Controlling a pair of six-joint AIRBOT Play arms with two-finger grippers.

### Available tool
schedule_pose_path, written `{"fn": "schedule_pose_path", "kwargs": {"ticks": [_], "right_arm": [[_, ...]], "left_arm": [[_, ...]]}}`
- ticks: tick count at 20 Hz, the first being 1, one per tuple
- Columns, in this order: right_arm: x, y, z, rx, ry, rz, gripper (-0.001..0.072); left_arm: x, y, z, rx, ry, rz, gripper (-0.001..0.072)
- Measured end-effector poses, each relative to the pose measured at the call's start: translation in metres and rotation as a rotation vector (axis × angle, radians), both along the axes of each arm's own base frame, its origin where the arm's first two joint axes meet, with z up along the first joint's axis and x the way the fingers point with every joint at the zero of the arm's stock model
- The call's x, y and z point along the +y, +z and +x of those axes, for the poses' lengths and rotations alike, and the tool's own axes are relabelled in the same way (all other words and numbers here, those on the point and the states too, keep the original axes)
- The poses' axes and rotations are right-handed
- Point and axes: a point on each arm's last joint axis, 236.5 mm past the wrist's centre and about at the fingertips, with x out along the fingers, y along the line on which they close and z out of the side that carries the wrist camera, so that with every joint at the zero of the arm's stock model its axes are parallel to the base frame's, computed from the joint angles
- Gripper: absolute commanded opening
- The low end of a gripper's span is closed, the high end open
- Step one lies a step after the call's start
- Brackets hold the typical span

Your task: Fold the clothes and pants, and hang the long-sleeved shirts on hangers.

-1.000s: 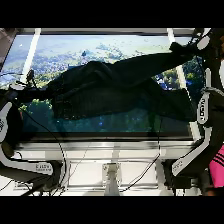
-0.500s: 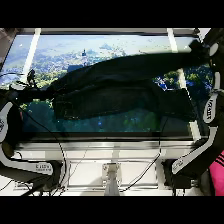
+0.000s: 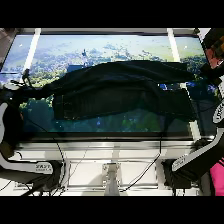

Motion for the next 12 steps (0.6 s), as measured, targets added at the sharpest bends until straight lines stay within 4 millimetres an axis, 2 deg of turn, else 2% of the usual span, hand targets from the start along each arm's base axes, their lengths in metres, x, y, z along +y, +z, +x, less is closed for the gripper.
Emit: {"fn": "schedule_pose_path", "kwargs": {"ticks": [1,2,3,4,6,7,8,9,10,12], "right_arm": [[0.008,-0.004,-0.004,0.008,0.024,0.052,0.0388],[0.018,-0.006,-0.006,0.006,0.054,0.115,0.0391],[0.031,-0.007,-0.007,0.001,0.086,0.183,0.0391],[0.041,-0.007,-0.01,0.003,0.116,0.238,0.0391],[0.055,-0.007,-0.018,0.015,0.173,0.309,0.0392],[0.059,-0.006,-0.021,0.021,0.194,0.332,0.0392],[0.064,-0.007,-0.025,0.031,0.216,0.351,0.0392],[0.069,-0.005,-0.028,0.037,0.235,0.373,0.0391],[0.072,-0.005,-0.031,0.045,0.251,0.385,0.0388],[0.077,-0.004,-0.042,0.075,0.292,0.413,0.038]], "left_arm": [[0.009,0.014,0.002,-0.03,0.016,0.012,0.0073],[0.017,0.03,0.002,-0.062,0.03,0.028,0.0227],[0.025,0.046,0.001,-0.092,0.041,0.048,0.0337],[0.031,0.059,-0.002,-0.11,0.044,0.071,0.0368],[0.033,0.072,-0.021,-0.088,0.004,0.104,0.0376],[0.037,0.072,-0.029,-0.067,-0.011,0.132,0.0463],[0.039,0.069,-0.04,-0.03,-0.028,0.153,0.0474],[0.038,0.065,-0.049,0.005,-0.049,0.163,0.0428],[0.038,0.062,-0.058,0.039,-0.056,0.165,0.0279],[0.042,0.054,-0.075,0.114,-0.071,0.183,0.0258]]}}
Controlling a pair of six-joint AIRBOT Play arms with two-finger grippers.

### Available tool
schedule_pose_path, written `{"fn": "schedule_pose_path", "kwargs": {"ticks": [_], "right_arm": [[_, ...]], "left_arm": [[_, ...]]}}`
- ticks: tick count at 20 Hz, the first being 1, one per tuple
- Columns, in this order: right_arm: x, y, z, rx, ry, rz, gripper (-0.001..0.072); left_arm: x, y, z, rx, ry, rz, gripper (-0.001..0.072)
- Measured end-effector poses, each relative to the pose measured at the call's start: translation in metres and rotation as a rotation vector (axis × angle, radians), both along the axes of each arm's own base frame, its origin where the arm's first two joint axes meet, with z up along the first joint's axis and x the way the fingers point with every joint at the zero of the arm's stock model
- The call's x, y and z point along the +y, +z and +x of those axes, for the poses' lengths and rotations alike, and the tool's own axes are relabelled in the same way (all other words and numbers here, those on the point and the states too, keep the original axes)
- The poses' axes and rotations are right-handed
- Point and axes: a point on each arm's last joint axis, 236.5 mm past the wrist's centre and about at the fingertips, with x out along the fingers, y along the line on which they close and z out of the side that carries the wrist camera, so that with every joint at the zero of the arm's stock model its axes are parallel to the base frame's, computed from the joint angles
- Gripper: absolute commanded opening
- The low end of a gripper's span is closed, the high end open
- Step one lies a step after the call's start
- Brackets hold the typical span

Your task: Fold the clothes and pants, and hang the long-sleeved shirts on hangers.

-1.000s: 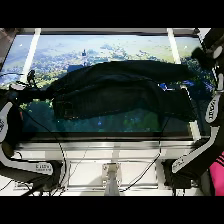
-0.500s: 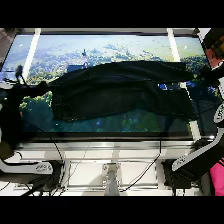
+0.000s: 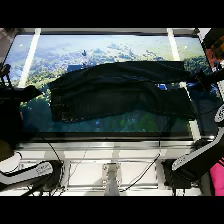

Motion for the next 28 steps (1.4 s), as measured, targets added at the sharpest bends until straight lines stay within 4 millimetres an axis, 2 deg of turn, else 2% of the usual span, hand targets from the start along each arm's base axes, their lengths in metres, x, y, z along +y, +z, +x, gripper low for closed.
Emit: {"fn": "schedule_pose_path", "kwargs": {"ticks": [2,5,8,11,13,14,15,20,23,28], "right_arm": [[0.0,0.001,-0.009,0.017,0.019,0.019,0.0382],[-0.004,-0.003,-0.033,0.078,0.026,0.076,0.039],[-0.009,-0.01,-0.063,0.146,-0.002,0.141,0.0389],[-0.017,-0.017,-0.092,0.19,-0.054,0.205,0.0389],[-0.022,-0.017,-0.101,0.176,-0.092,0.237,0.0389],[-0.024,-0.018,-0.104,0.166,-0.105,0.247,0.0389],[-0.026,-0.018,-0.105,0.159,-0.115,0.253,0.0389],[-0.03,-0.022,-0.11,0.157,-0.129,0.244,0.0389],[-0.031,-0.023,-0.11,0.155,-0.134,0.241,0.0389],[-0.03,-0.021,-0.106,0.138,-0.139,0.253,0.039]], "left_arm": [[-0.002,-0.008,-0.017,0.071,-0.019,0.001,0.0258],[-0.008,-0.026,-0.049,0.186,-0.048,-0.02,0.0258],[-0.018,-0.05,-0.091,0.309,-0.063,-0.074,0.0258],[-0.029,-0.066,-0.128,0.374,-0.051,-0.149,0.0268],[-0.038,-0.069,-0.141,0.372,-0.02,-0.22,0.0378],[-0.043,-0.069,-0.144,0.361,-0.001,-0.257,0.0389],[-0.048,-0.069,-0.146,0.355,0.01,-0.288,0.0449],[-0.064,-0.076,-0.157,0.369,0.023,-0.35,0.046],[-0.067,-0.076,-0.146,0.324,0.055,-0.368,0.046],[-0.058,-0.081,-0.127,0.261,0.123,-0.344,0.046]]}}
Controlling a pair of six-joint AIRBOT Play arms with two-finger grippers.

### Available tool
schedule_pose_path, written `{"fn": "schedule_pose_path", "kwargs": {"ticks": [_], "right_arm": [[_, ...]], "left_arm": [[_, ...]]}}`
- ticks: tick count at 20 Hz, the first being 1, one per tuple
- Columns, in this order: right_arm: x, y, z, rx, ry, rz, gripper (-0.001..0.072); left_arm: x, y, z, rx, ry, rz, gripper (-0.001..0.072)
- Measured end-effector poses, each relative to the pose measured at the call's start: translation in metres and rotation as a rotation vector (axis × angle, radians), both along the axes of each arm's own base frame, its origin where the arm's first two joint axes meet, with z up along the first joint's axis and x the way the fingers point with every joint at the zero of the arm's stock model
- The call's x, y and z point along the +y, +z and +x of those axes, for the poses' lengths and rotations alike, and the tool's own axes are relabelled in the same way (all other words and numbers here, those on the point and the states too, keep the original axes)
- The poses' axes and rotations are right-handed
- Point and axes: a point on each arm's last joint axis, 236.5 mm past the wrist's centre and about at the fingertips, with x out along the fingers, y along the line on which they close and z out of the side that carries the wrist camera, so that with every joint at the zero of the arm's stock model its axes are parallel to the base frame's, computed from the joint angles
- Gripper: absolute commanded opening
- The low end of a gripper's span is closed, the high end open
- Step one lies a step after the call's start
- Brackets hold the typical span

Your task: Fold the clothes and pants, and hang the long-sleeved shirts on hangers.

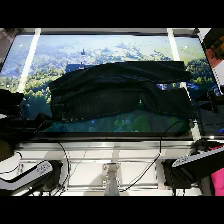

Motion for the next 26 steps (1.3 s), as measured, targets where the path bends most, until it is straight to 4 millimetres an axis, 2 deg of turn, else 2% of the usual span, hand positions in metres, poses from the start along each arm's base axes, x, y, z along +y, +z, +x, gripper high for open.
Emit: {"fn": "schedule_pose_path", "kwargs": {"ticks": [4,10,11,14,15,20,22,26], "right_arm": [[0.001,0.002,0.004,-0.015,-0.006,0.008,0.039],[0.0,0.002,0.007,-0.025,-0.014,0.005,0.039],[0.0,0.002,0.007,-0.027,-0.016,0.003,0.039],[-0.002,0.001,0.009,-0.033,-0.023,-0.005,0.039],[-0.003,0.0,0.01,-0.036,-0.026,-0.009,0.0389],[-0.01,-0.001,0.01,-0.04,-0.046,-0.022,0.039],[-0.018,-0.004,-0.003,-0.008,-0.055,-0.029,0.039],[-0.03,-0.012,-0.043,0.102,-0.108,-0.021,0.0391]], "left_arm": [[0.002,-0.003,0.011,-0.014,0.035,0.03,0.0461],[-0.008,-0.007,0.032,-0.054,0.022,0.095,0.0455],[-0.008,-0.008,0.035,-0.06,0.028,0.105,0.0432],[-0.006,-0.009,0.042,-0.066,0.065,0.122,0.0039],[-0.005,-0.009,0.044,-0.068,0.072,0.126,0.0022],[0.0,-0.009,0.049,-0.078,0.1,0.144,0.002],[0.005,-0.011,0.046,-0.073,0.091,0.169,0.002],[0.019,-0.021,0.032,-0.037,0.026,0.252,0.002]]}}
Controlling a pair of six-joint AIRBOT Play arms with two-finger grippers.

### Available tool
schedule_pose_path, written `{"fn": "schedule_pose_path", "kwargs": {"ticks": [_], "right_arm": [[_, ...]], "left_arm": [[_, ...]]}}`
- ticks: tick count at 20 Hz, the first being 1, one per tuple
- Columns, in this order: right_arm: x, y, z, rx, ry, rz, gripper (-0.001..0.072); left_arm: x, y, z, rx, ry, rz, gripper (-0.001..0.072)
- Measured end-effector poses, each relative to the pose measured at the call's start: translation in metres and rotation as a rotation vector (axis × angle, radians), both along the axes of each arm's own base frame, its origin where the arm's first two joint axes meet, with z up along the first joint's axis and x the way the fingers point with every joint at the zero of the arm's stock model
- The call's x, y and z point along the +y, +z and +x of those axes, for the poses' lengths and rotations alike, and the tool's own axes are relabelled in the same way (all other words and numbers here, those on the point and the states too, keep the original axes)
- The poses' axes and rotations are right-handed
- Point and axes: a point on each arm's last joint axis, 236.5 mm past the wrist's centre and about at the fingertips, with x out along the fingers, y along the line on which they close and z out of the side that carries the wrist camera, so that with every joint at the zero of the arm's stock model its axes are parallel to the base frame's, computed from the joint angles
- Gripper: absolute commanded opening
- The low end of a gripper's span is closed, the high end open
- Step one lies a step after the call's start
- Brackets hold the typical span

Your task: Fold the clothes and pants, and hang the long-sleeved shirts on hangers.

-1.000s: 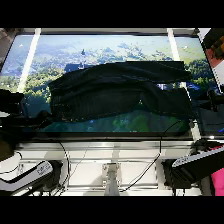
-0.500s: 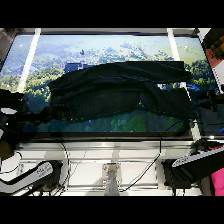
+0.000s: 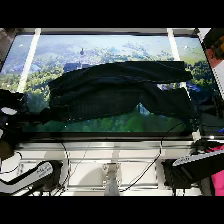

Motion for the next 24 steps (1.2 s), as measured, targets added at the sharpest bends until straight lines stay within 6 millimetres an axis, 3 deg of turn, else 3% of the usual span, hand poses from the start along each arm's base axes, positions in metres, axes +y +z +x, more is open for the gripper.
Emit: {"fn": "schedule_pose_path", "kwargs": {"ticks": [5,8,15,24], "right_arm": [[0.016,-0.018,-0.044,0.124,-0.03,0.068,0.0392],[0.024,-0.027,-0.05,0.15,-0.025,0.07,0.0392],[0.03,-0.044,-0.026,0.114,0.004,-0.018,0.0393],[0.021,-0.053,0.004,0.051,-0.077,-0.084,0.0393]], "left_arm": [[0.018,-0.009,-0.018,0.06,-0.079,0.104,0.002],[0.026,-0.012,-0.024,0.083,-0.109,0.145,0.0021],[0.029,-0.014,-0.03,0.103,-0.134,0.168,0.0021],[0.026,-0.015,-0.033,0.114,-0.137,0.153,0.0021]]}}
